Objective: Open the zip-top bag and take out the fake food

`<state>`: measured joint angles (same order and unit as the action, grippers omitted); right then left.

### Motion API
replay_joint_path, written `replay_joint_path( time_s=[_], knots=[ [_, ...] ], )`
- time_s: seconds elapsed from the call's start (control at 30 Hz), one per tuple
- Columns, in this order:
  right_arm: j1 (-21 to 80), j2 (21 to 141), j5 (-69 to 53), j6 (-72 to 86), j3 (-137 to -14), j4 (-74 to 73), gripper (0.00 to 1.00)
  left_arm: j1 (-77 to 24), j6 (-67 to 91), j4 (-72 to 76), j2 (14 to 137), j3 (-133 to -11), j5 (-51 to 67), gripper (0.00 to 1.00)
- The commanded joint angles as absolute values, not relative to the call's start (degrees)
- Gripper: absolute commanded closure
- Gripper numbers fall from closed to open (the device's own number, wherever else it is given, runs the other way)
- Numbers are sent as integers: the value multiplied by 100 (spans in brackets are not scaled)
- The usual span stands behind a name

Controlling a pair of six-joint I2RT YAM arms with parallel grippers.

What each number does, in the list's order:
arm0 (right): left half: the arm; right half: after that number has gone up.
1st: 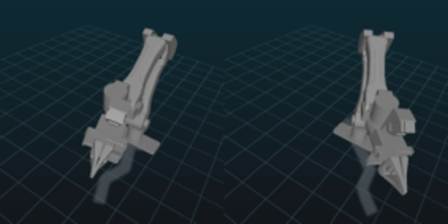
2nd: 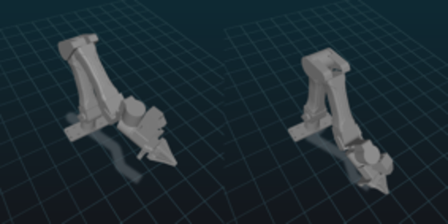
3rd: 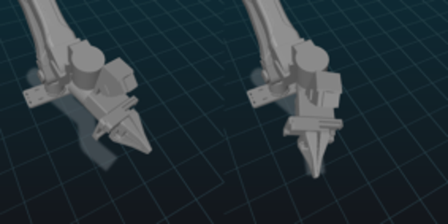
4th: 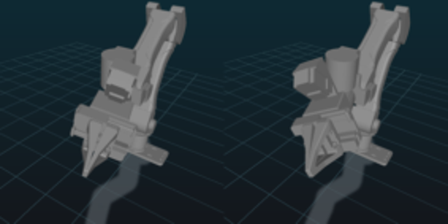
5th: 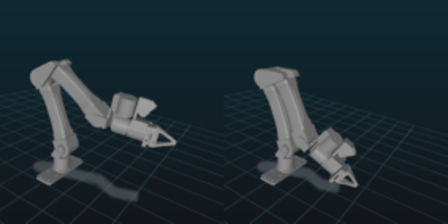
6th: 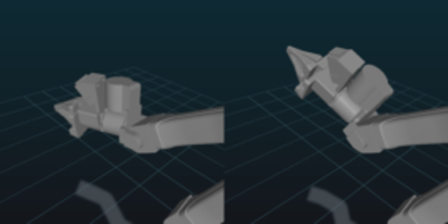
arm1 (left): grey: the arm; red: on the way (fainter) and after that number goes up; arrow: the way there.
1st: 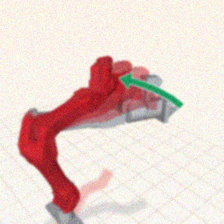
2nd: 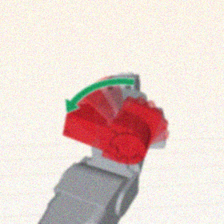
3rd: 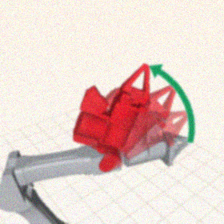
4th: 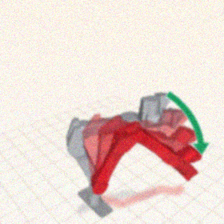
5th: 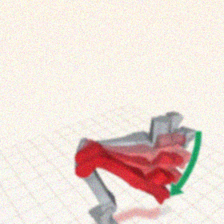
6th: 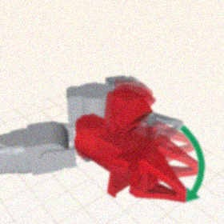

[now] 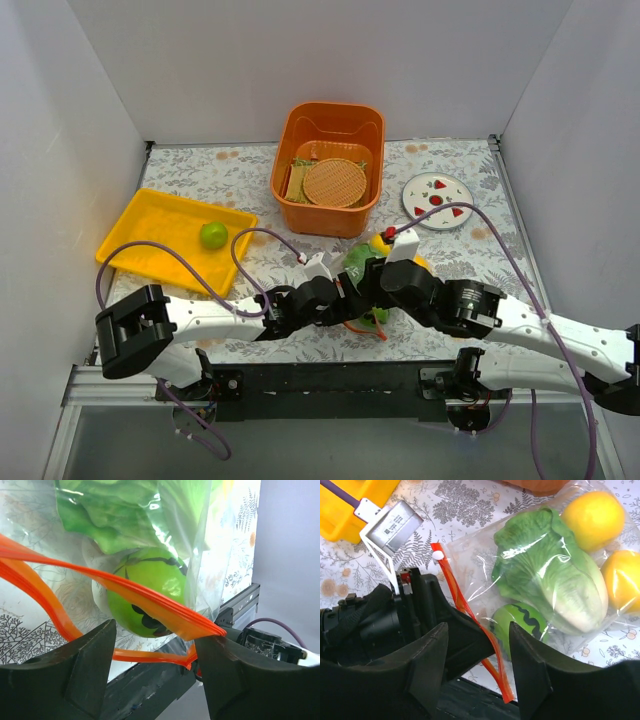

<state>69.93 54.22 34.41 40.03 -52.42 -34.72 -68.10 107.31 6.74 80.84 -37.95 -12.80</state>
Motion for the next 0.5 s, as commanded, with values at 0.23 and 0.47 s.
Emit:
replay_joint_path(
  time_s=[0.23,0.47],
  knots=[
    [6479,4852,3454,4782,-4010,-3684,77,-6829,10714,966,8288,-3990,-1433,35],
    [5748,5000,2743,4255,-3551,-2857,85,-6829,10626,1107,8463,-4025,-1468,28]
  ],
)
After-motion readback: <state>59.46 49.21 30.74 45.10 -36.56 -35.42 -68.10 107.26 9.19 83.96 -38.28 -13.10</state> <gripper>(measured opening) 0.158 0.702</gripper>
